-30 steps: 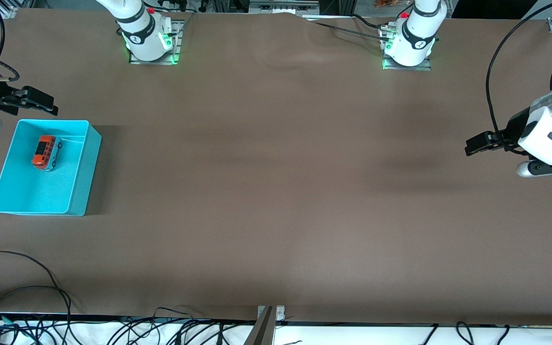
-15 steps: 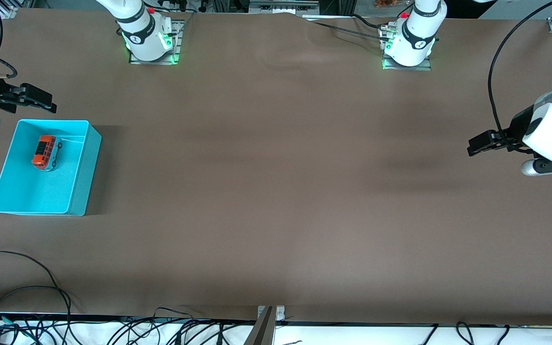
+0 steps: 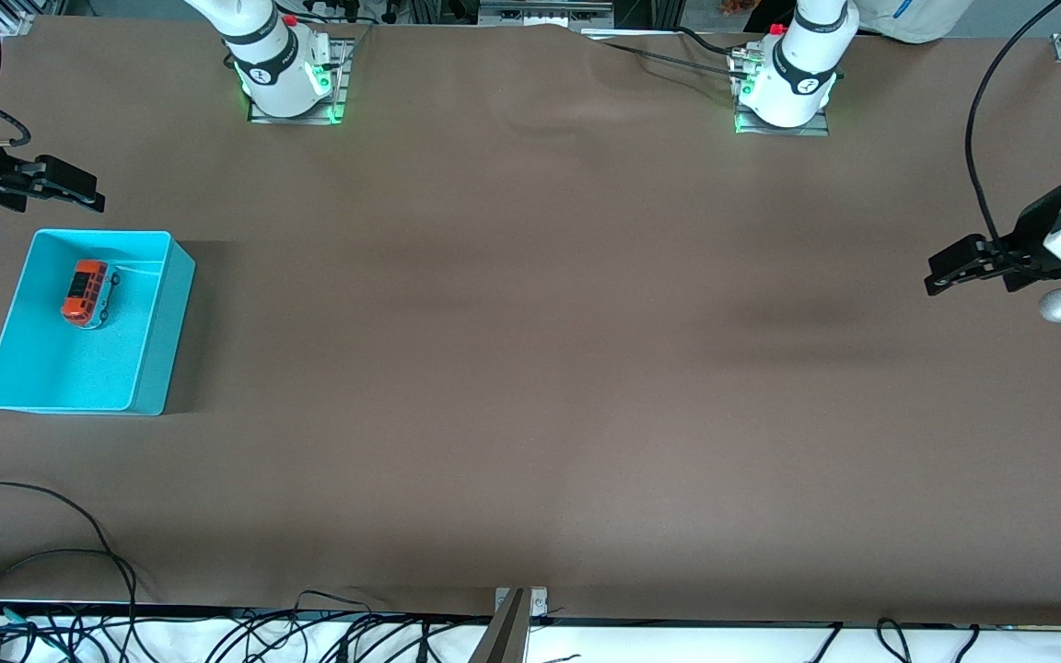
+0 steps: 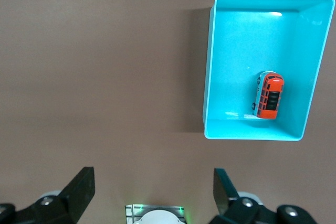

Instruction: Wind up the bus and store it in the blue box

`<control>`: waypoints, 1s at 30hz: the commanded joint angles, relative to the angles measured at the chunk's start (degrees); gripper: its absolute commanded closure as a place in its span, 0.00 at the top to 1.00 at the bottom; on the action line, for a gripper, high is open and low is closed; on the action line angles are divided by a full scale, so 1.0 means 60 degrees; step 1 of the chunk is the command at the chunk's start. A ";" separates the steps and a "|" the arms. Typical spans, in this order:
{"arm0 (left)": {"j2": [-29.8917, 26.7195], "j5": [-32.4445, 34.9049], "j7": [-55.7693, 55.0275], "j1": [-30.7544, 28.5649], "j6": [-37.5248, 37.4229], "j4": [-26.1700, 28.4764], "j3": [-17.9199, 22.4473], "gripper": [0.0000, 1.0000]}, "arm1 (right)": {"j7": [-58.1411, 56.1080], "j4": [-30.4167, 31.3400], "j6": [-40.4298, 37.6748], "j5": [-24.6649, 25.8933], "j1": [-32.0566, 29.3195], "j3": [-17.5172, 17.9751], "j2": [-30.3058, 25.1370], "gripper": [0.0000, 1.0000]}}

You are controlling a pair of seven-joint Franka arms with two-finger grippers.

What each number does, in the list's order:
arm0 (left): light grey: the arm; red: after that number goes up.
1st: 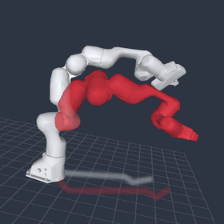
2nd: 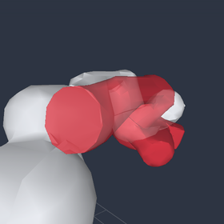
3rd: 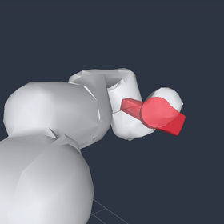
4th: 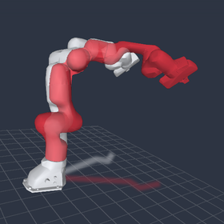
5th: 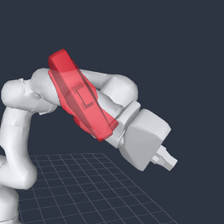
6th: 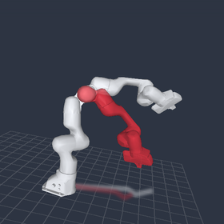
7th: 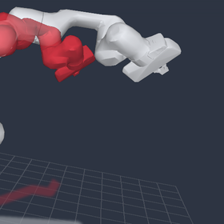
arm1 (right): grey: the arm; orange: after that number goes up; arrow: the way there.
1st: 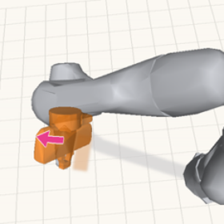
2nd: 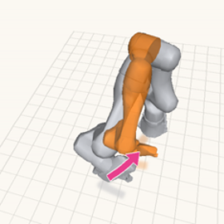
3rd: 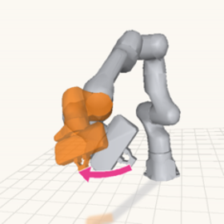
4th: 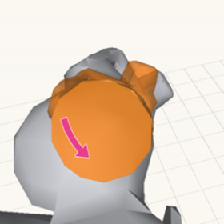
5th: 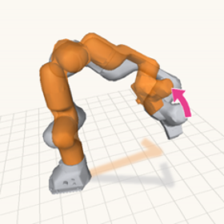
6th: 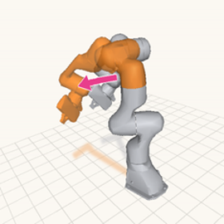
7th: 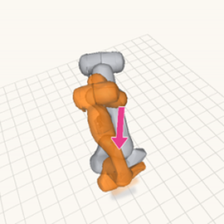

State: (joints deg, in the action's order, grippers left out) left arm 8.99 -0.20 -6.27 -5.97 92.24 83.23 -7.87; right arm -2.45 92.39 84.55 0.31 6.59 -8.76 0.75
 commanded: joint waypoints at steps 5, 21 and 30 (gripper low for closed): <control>-0.0092 -0.0274 0.0386 -0.0060 0.0008 -0.0073 0.0067 1.00 | -0.0104 -0.0281 -0.0278 0.0168 0.0000 -0.0004 0.0021 1.00; -0.0502 -0.0626 0.0694 0.1184 -0.0007 0.0074 0.1459 1.00 | 0.0013 -0.0603 -0.0293 0.0139 0.0000 0.0011 0.0036 1.00; -0.0458 -0.0538 0.0665 0.1258 -0.0036 0.0074 0.1444 1.00 | 0.0028 -0.0618 -0.0293 0.0139 0.0000 0.0010 0.0036 1.00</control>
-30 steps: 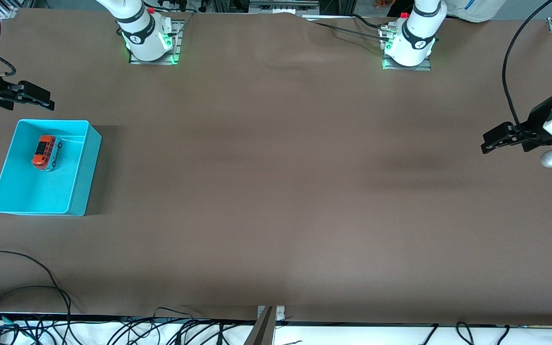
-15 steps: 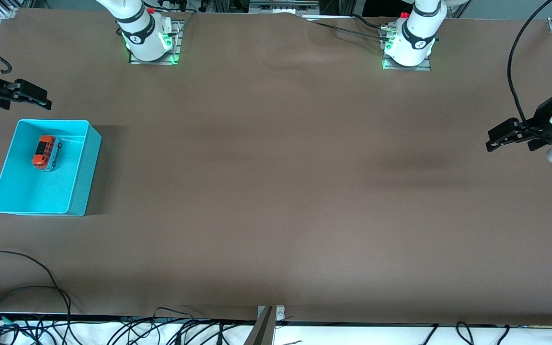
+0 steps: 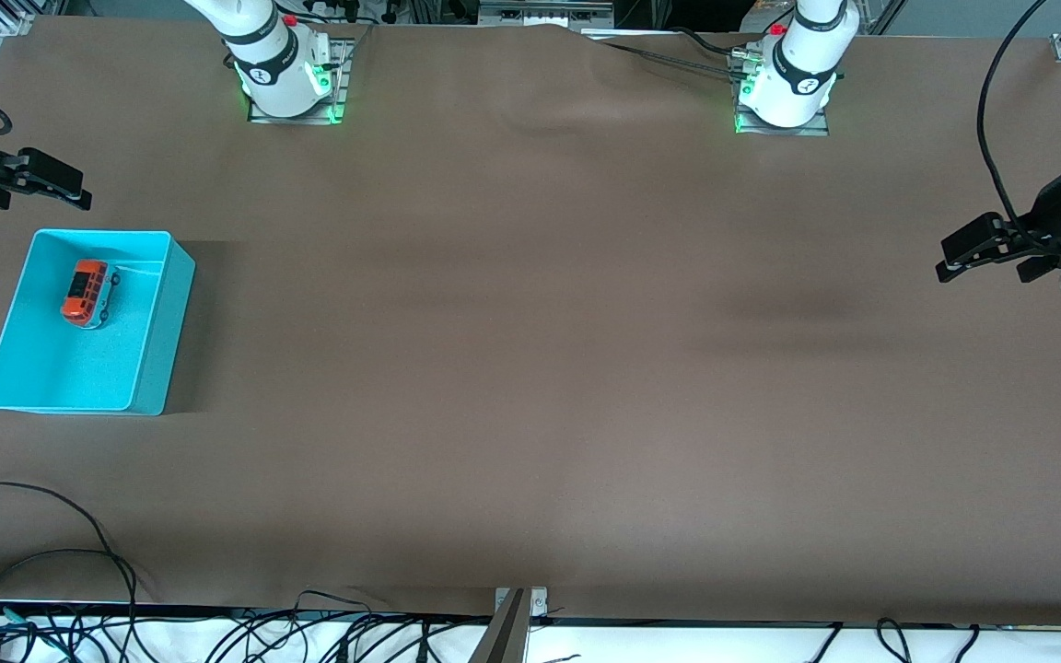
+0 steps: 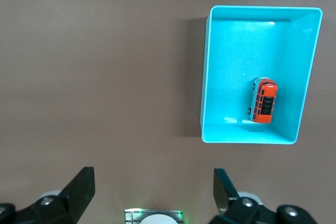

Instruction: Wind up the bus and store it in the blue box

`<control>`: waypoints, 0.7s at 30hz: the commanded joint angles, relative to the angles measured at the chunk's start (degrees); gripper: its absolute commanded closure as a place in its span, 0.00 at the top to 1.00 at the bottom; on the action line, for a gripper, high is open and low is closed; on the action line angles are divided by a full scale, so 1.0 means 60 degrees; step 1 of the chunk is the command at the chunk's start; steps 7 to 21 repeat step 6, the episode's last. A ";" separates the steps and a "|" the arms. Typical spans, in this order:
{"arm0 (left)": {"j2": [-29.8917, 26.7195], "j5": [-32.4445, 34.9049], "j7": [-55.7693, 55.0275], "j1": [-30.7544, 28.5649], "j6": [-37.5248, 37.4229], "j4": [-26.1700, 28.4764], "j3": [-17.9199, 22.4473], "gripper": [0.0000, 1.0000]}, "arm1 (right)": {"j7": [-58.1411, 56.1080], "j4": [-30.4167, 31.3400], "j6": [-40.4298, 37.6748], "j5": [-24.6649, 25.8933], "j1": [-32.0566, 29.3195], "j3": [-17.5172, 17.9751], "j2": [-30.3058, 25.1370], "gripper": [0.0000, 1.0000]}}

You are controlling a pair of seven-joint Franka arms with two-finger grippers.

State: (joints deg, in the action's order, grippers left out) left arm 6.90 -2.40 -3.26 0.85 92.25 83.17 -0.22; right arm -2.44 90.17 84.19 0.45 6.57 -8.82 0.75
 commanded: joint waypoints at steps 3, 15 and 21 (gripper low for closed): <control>-0.0081 -0.0171 0.0162 0.0122 -0.0038 0.0084 0.0169 1.00 | 0.0026 -0.0234 -0.0247 0.0115 0.0003 0.0020 0.0036 1.00; -0.0051 -0.0171 0.0162 0.0093 -0.0038 0.0084 0.0154 1.00 | 0.0026 -0.0248 -0.0233 0.0115 0.0003 0.0020 0.0036 1.00; -0.0051 -0.0171 0.0162 0.0093 -0.0038 0.0084 0.0154 1.00 | 0.0026 -0.0248 -0.0233 0.0115 0.0003 0.0020 0.0036 1.00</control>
